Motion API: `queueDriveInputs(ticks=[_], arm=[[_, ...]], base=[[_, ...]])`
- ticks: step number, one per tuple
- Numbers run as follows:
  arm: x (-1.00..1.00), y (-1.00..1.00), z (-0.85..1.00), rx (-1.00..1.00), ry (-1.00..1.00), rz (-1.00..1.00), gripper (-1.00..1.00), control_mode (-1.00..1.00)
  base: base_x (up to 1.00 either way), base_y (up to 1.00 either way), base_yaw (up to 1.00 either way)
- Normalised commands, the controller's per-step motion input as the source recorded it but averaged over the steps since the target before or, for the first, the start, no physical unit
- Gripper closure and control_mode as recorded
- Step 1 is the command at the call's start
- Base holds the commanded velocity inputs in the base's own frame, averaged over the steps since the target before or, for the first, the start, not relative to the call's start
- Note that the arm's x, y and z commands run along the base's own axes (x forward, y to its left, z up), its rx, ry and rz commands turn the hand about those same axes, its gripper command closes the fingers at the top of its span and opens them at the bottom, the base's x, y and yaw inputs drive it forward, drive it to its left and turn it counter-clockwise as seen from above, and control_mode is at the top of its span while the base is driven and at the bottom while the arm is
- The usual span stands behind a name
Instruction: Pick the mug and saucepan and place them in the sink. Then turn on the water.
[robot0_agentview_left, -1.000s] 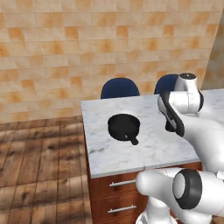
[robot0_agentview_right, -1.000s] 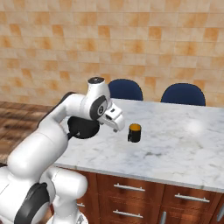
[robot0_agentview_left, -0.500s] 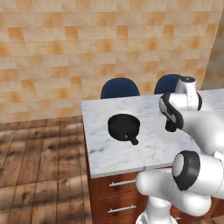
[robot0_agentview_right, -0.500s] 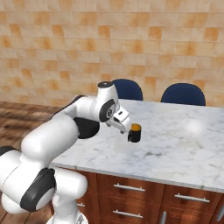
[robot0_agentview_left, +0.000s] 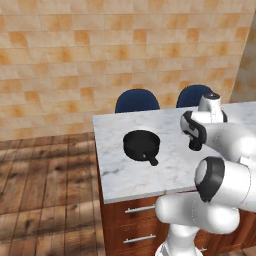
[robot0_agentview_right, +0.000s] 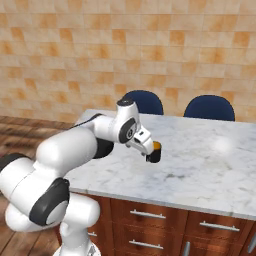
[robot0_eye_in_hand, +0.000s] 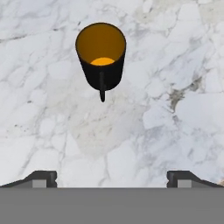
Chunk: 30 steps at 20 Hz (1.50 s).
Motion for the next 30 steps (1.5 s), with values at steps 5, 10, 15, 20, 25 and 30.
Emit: queueDriveInputs(ticks=[5, 10, 15, 20, 25, 30], arm=[[0.23, -0.15, -0.19, 0.00, 0.00, -0.01, -1.00, -1.00], [0.21, -0.06, -0.18, 0.00, 0.00, -0.01, -1.00, -1.00], [0.15, 0.00, -0.15, 0.00, 0.00, 0.00, -1.00, -1.00], [0.09, -0.01, -0.12, 0.00, 0.00, 0.00, -1.00, -1.00], [0.07, -0.06, -0.13, 0.00, 0.00, 0.00, -1.00, -1.00], [0.17, -0.14, -0.10, 0.00, 0.00, 0.00, -1.00, -1.00]], base=[[0.00, 0.00, 0.00], [0.00, 0.00, 0.00], [0.00, 0.00, 0.00], [0.00, 0.00, 0.00], [0.00, 0.00, 0.00], [0.00, 0.00, 0.00]])
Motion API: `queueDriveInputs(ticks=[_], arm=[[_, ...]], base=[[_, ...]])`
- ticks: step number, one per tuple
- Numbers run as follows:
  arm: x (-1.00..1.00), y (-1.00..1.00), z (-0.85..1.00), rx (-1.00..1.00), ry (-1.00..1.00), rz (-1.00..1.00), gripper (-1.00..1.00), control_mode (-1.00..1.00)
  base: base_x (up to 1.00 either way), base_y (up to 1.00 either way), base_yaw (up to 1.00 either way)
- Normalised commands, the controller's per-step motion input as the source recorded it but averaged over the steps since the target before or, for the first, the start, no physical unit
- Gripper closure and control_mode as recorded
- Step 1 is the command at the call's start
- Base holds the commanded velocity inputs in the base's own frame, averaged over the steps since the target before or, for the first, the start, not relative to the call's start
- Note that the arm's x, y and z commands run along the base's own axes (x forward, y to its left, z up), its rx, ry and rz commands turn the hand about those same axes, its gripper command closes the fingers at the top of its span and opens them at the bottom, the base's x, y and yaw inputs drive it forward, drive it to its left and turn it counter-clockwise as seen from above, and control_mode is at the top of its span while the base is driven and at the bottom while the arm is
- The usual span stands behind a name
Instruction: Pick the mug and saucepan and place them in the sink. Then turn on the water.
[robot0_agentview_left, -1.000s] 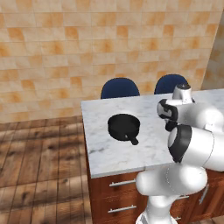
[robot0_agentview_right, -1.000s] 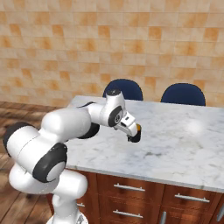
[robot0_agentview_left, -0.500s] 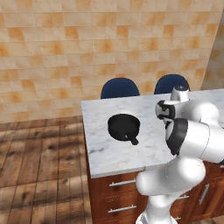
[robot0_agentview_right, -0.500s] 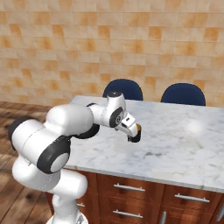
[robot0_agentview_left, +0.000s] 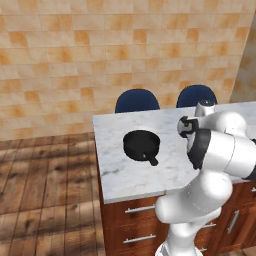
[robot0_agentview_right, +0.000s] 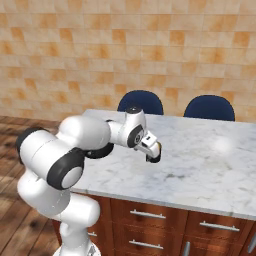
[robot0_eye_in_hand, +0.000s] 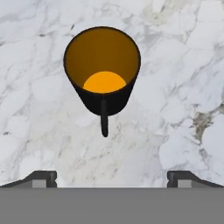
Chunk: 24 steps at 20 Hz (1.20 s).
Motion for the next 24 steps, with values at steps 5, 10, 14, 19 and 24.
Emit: queueDriveInputs(ticks=[5, 10, 14, 19, 24], arm=[[0.21, -0.14, -0.10, 0.00, 0.00, 0.00, -1.00, -1.00], [0.24, -0.10, -0.12, 0.00, 0.00, 0.00, -1.00, -1.00], [0.24, -0.05, -0.16, 0.00, 0.00, 0.00, -1.00, -1.00], [0.24, -0.05, -0.16, 0.00, 0.00, 0.00, -1.00, -1.00], [0.06, -0.02, -0.11, 0.01, 0.00, 0.00, -1.00, -1.00]], base=[[0.00, 0.00, 0.00], [0.00, 0.00, 0.00], [0.00, 0.00, 0.00], [0.00, 0.00, 0.00], [0.00, 0.00, 0.00]])
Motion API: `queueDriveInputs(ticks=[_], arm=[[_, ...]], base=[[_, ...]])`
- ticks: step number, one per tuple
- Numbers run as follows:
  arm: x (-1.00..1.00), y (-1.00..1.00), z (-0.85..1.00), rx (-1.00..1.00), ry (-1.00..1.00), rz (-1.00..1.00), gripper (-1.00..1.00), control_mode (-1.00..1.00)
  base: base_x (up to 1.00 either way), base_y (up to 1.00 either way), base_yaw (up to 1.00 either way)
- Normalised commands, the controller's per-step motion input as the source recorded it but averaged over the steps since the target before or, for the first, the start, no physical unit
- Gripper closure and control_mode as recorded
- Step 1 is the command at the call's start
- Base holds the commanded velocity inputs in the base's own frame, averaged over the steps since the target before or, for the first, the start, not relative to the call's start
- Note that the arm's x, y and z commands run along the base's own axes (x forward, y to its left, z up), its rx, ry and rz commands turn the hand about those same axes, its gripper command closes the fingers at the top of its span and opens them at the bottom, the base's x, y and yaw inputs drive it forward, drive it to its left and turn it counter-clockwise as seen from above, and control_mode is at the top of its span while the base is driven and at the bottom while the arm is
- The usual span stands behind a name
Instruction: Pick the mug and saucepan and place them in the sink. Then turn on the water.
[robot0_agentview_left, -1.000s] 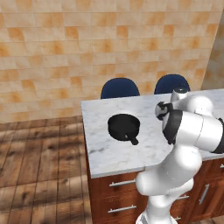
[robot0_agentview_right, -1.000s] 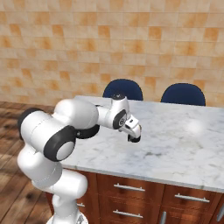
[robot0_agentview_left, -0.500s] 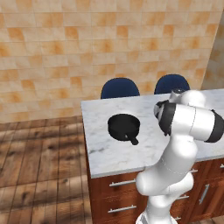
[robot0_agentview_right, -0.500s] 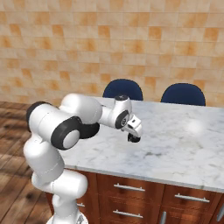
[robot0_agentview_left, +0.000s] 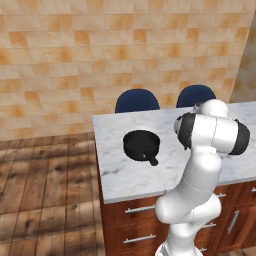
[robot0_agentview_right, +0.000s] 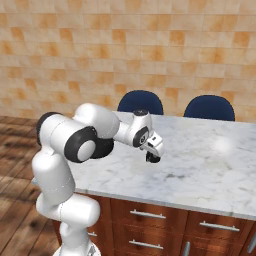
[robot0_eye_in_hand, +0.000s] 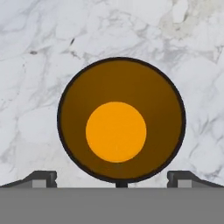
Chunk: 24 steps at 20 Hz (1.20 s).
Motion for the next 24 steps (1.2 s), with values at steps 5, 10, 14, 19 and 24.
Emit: queueDriveInputs(ticks=[5, 10, 14, 19, 24], arm=[[0.00, -0.01, -0.14, 0.03, 0.01, 0.00, 1.00, -1.00], [0.00, -0.03, -0.08, 0.01, 0.03, -0.01, 1.00, -1.00], [0.00, 0.00, 0.00, 0.00, 0.00, 0.00, 1.00, -1.00], [0.00, 0.12, 0.08, 0.00, -0.08, 0.00, 1.00, -1.00], [-0.07, 0.23, 0.30, 0.00, -0.16, 0.03, 1.00, -1.00]], base=[[0.00, 0.00, 0.00], [0.00, 0.00, 0.00], [0.00, 0.00, 0.00], [0.00, 0.00, 0.00], [0.00, 0.00, 0.00]])
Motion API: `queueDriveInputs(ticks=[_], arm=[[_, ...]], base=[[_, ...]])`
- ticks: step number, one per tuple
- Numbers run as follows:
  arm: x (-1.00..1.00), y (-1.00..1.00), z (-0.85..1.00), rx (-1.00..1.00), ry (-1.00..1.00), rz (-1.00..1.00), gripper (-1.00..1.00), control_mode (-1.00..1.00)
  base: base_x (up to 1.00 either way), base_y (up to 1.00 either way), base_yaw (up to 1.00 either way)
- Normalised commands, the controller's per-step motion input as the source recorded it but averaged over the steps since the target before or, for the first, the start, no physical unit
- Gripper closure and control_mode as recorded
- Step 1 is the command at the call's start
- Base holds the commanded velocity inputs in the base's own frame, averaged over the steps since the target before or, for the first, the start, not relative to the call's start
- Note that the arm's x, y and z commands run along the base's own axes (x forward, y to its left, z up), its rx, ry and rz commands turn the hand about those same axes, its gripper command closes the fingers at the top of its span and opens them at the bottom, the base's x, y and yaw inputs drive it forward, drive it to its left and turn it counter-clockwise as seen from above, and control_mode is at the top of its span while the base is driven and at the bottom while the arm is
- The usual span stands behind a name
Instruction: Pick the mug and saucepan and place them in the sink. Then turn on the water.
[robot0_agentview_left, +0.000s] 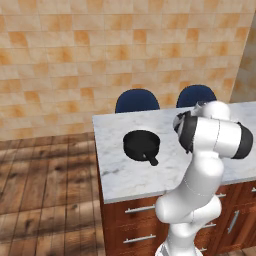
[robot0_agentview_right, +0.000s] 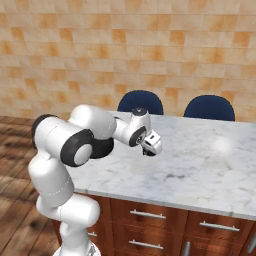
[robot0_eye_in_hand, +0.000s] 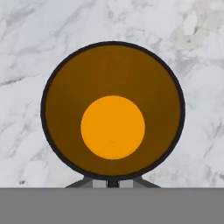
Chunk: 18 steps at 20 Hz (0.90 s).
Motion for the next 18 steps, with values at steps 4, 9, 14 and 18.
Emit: queueDriveInputs(ticks=[4, 9, 14, 18], arm=[[-0.01, 0.44, 0.35, -0.02, -0.07, 0.10, 1.00, -1.00], [0.00, 0.50, 0.33, -0.07, 0.00, 0.17, 1.00, -1.00], [-0.03, 0.39, 0.52, -0.06, 0.00, 0.19, 1.00, -1.00], [-0.16, 0.21, 0.56, 0.00, 0.00, 0.17, 1.00, -1.00]], base=[[0.00, 0.00, 0.00], [0.00, 0.00, 0.00], [0.00, 0.00, 0.00], [0.00, 0.00, 0.00]])
